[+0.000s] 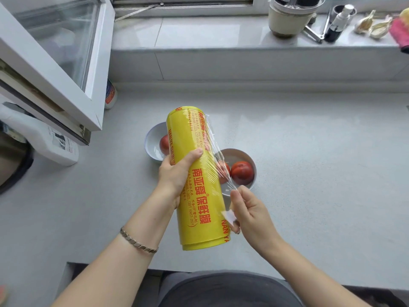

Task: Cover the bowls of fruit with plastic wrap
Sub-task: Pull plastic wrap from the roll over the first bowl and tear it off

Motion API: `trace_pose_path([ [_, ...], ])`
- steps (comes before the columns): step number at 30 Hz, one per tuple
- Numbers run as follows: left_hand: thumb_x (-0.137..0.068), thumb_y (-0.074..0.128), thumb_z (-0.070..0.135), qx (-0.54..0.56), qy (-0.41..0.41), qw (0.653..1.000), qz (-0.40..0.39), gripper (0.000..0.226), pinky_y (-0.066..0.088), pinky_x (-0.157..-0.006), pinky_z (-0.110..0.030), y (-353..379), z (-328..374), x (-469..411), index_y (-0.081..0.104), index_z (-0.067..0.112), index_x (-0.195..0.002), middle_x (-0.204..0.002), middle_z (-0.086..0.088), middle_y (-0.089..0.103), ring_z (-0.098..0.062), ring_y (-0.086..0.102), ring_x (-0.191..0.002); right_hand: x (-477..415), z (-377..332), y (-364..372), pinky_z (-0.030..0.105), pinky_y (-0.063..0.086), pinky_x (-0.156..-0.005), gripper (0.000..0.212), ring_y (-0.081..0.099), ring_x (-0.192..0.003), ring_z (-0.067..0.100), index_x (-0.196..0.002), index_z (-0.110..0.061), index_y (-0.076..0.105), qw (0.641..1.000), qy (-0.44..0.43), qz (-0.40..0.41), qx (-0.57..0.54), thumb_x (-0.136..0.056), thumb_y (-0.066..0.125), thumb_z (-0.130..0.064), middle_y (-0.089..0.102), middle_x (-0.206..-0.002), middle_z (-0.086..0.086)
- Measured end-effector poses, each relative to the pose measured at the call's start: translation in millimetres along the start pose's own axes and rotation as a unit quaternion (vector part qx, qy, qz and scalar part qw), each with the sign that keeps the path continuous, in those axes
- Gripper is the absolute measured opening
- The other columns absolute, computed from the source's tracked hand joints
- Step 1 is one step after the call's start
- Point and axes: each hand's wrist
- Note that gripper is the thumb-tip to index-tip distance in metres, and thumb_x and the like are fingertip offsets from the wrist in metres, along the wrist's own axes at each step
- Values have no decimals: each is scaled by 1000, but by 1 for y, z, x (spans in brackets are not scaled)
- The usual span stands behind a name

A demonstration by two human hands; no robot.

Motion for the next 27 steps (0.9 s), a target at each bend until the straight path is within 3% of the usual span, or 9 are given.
trace_pose_path([
  [3, -62, 78, 49, -21, 50, 998, 43, 78, 58, -77, -45, 3, -2, -1, 45, 26, -128, -110, -4, 66, -24, 69, -88, 1, -6, -5, 15, 26, -34, 33, 29, -33, 8, -65, -13, 30, 999, 36, -11, -10, -95, 41, -21, 30, -46, -8],
  [6, -52, 77, 59, -95, 132, 982, 92, 93, 56, -83, -46, 3, -1, 0, 39, 33, -133, -117, 5, 63, -18, 66, -95, 4, -8, -11, 17, 27, -35, 32, 29, -35, 7, -66, -11, 33, 997, 51, -35, 37, -94, 46, -20, 30, -52, -3],
  [11, -51, 67, 71, -261, 185, 942, 99, 96, 51, -88, -47, -1, -3, 14, 26, 43, -134, -122, 9, 55, -19, 58, -106, 2, -4, -19, 17, 37, -57, 34, 43, -57, 4, -58, -22, 38, 986, -5, -25, 165, -78, 65, -28, 45, -61, -8],
  [13, -49, 69, 70, -267, 180, 944, 68, 92, 53, -86, -46, -2, -7, 19, 31, 45, -129, -115, 12, 57, -16, 59, -102, -4, -3, -18, 25, 45, -78, 22, 55, -79, 6, -75, -21, 51, 995, 64, -12, 81, -76, 68, -35, 57, -80, -8],
  [16, -56, 77, 60, -219, 162, 962, 24, 84, 54, -85, -45, -3, -15, 22, 37, 42, -128, -109, 18, 58, -12, 61, -98, -20, -1, -15, 34, 43, -100, 60, 56, -108, 9, -115, -17, 54, 986, 166, -12, 7, -70, 60, -56, 61, -110, -7],
  [17, -59, 79, 55, -208, 158, 965, 16, 82, 54, -85, -44, -2, -17, 23, 39, 40, -129, -111, 16, 59, -11, 61, -98, -23, -2, -13, 35, 42, -102, 67, 57, -110, 11, -119, -14, 55, 982, 183, -38, -28, -69, 57, -59, 63, -115, -3],
  [20, -60, 80, 52, -207, 147, 967, 4, 83, 54, -85, -44, -3, -22, 24, 39, 38, -130, -116, 12, 60, -12, 62, -99, -24, -2, -9, 32, 46, -96, 45, 65, -100, 18, -108, -6, 63, 967, 224, -67, -98, -85, 53, -42, 70, -108, 9],
  [24, -59, 78, 58, -244, 147, 958, 9, 89, 53, -87, -43, -3, -25, 26, 33, 39, -133, -116, 14, 57, -13, 60, -100, -18, 4, -6, 31, 51, -88, 16, 68, -87, 18, -83, -9, 64, 976, 189, -18, -102, -88, 56, -21, 70, -97, 14],
  [27, -61, 73, 62, -279, 136, 951, 13, 89, 50, -89, -41, -2, -28, 27, 31, 34, -134, -116, 12, 54, -14, 57, -102, -13, -1, -1, 30, 58, -76, 17, 69, -83, 19, -77, -13, 52, 983, 126, 35, -127, -93, 47, -14, 69, -95, 14],
])
Point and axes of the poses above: each hand's wrist, its own x-axis away from the middle knuckle, its own y-axis out of the palm, z = x × y
